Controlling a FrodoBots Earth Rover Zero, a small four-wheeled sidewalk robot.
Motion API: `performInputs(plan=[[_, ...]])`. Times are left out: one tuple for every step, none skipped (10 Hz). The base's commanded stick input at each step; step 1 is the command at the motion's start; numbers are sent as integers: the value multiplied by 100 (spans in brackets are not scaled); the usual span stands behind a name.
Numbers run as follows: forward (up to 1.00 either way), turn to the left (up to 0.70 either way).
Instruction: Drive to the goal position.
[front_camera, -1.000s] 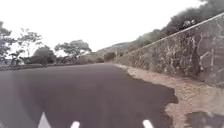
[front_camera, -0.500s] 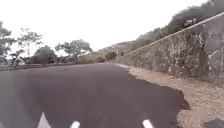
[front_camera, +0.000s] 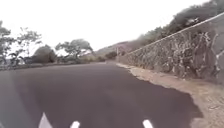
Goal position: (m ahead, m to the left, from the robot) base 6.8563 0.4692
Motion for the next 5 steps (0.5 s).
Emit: performInputs(plan=[[50,-29],[50,0],[50,0],[50,0],[50,0]])
